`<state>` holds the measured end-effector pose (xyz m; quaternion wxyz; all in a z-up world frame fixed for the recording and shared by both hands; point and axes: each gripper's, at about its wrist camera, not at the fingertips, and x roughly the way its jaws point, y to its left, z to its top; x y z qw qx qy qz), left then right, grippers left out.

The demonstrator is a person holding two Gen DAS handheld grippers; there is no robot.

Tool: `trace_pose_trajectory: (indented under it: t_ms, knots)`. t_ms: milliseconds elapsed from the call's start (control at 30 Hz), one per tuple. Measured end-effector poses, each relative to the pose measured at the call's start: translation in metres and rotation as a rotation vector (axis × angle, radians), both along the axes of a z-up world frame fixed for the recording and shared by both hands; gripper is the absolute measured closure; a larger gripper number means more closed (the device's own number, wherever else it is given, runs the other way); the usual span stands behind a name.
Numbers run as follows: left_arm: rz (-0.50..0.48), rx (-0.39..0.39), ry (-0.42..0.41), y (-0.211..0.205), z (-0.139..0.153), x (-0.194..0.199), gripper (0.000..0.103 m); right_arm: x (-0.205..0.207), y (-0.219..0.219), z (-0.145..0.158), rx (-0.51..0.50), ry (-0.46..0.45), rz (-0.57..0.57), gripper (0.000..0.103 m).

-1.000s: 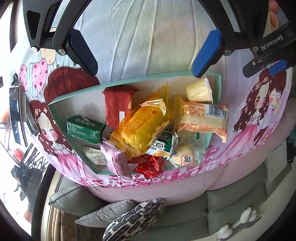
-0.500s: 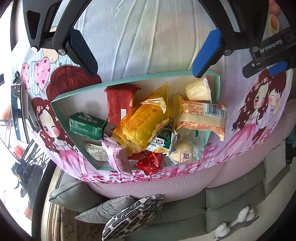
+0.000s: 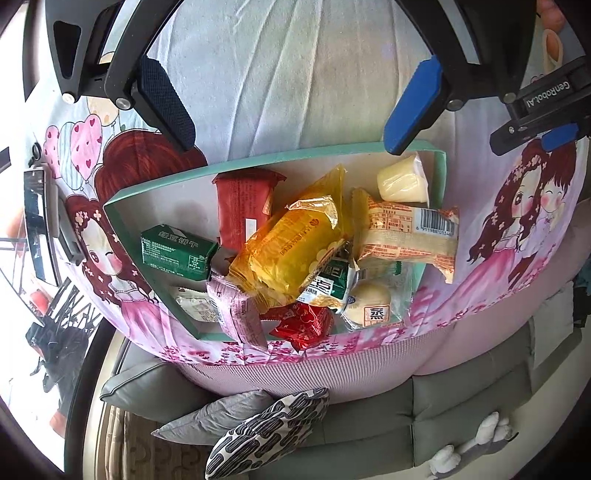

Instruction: Organize snacks

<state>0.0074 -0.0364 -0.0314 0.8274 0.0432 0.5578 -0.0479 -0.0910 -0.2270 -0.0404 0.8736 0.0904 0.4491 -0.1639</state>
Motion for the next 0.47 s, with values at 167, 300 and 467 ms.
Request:
trace_pose_trajectory:
  t_ms: [167, 300, 467]
  knots:
    - [-0.002, 0.001, -0.001, -0.0006, 0.0000, -0.0005, 0.011, 0.0001, 0.0002, -0.0003, 0.000, 0.000, -0.001, 0.000]
    - [-0.001, 0.001, -0.001, -0.0003, 0.0000, -0.0008, 0.011, 0.0004, -0.0006, -0.0007, 0.001, 0.001, 0.001, 0.000]
    - [-0.006, -0.002, 0.000, -0.0007, -0.0006, -0.0009, 0.011, -0.0001, 0.0002, -0.0008, 0.001, 0.001, -0.002, 0.000]
